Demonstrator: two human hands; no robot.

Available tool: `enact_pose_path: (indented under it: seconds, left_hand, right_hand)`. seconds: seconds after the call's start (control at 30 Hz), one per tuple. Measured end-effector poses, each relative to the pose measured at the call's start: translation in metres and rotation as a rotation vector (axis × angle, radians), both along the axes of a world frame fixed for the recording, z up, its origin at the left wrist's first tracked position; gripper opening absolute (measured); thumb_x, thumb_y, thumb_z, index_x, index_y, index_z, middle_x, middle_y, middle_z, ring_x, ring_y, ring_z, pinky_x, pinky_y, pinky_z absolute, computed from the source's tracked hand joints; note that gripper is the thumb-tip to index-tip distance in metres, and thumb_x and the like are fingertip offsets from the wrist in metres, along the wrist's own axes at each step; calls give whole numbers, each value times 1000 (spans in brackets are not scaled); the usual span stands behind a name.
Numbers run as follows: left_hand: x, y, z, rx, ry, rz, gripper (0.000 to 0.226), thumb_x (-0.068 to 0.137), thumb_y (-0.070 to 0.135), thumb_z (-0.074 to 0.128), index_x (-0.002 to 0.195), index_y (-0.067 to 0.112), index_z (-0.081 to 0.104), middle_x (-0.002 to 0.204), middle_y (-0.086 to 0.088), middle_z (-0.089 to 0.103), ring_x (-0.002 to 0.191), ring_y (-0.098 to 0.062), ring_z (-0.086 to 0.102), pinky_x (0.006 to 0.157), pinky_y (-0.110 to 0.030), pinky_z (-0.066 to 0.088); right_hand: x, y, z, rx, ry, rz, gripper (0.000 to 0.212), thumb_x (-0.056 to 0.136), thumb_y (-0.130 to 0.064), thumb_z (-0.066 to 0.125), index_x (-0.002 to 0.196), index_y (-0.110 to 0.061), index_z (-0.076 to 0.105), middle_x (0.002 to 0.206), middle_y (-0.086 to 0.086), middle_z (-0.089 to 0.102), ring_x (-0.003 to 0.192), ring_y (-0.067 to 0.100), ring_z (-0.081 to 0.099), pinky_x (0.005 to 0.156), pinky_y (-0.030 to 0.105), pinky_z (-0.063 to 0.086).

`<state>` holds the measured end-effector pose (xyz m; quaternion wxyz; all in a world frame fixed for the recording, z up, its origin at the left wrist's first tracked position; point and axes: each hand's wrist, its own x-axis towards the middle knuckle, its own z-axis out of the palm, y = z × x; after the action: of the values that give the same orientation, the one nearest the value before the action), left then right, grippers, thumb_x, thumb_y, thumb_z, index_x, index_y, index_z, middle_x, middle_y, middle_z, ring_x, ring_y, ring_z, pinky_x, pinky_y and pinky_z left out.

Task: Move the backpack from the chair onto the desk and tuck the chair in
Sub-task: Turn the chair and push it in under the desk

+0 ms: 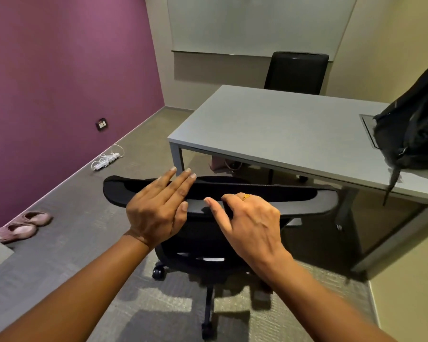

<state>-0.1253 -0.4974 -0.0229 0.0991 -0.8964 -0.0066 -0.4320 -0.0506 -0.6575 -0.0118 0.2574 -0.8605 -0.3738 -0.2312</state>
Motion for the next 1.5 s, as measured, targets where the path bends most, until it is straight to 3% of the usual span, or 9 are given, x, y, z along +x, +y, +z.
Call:
enact_pose_path:
  seconds: [0.17, 0.6, 0.87, 0.97, 1.07, 1.13, 1.2, 1.33, 1.5]
  left_hand:
    - [2, -14, -7, -2, -22, -11, 43, 92, 23, 29, 119, 8, 59, 116, -10, 64, 107, -27, 62, 82, -37, 54]
    - [9, -29, -6, 3, -57, -62, 47, 91, 24, 26, 115, 9, 63, 114, -7, 66, 105, -24, 64, 81, -34, 51]
    - [49, -40, -4, -41, -44, -151, 45, 90, 23, 28, 114, 11, 65, 112, -5, 68, 104, -22, 64, 81, -33, 55]
    - [69, -44, -1, -58, -15, -171, 44, 89, 23, 31, 114, 10, 65, 113, -7, 67, 107, -25, 63, 84, -35, 53]
    - [88, -51, 0, -82, 18, -157, 43, 86, 22, 34, 116, 8, 63, 117, -12, 64, 111, -29, 60, 89, -39, 50]
    - [99, -57, 0, -122, 68, -146, 44, 86, 21, 35, 117, 6, 62, 119, -14, 63, 112, -31, 59, 91, -43, 50]
    - [111, -63, 1, -160, 122, -135, 43, 87, 23, 36, 116, 4, 62, 118, -16, 63, 110, -33, 60, 88, -44, 53]
    - [132, -79, 5, -198, 239, -127, 45, 88, 27, 37, 115, 2, 62, 115, -20, 64, 104, -35, 63, 81, -43, 55]
    - [158, -102, 9, -213, 322, -129, 47, 88, 29, 35, 115, 1, 62, 115, -21, 64, 105, -38, 62, 80, -44, 56]
  right_hand:
    - [5, -10, 0, 16, 43, -26, 50, 86, -56, 46, 58, -18, 61, 50, -3, 57, 46, 14, 51, 43, 22, 29]
    - [5, -28, 2, 20, 7, -90, 51, 82, -61, 46, 57, -20, 64, 44, -4, 55, 42, 10, 50, 40, 20, 29]
    - [32, -45, -1, 52, -53, -179, 50, 86, -51, 43, 53, -17, 60, 43, -2, 51, 39, 16, 48, 40, 21, 26]
    - [45, -49, -3, 92, -115, -194, 35, 86, -33, 42, 64, -12, 61, 55, 4, 58, 46, 21, 52, 44, 23, 30]
    - [59, -51, -5, 84, -141, -248, 33, 81, -26, 40, 96, -7, 63, 91, 11, 67, 74, 25, 62, 51, 28, 45]
    - [70, -54, -8, 87, -161, -271, 43, 83, -26, 40, 115, -5, 59, 114, 14, 65, 97, 28, 63, 68, 34, 53]
    - [82, -59, -9, 71, -174, -264, 49, 85, -26, 38, 125, -3, 52, 129, 16, 56, 117, 30, 54, 91, 42, 48]
    - [106, -74, -10, 23, -208, -288, 50, 84, -24, 35, 127, -3, 50, 132, 16, 52, 124, 32, 47, 101, 48, 37]
    - [135, -96, -10, 2, -191, -320, 49, 84, -23, 34, 125, -3, 52, 130, 16, 54, 122, 32, 49, 100, 50, 38]
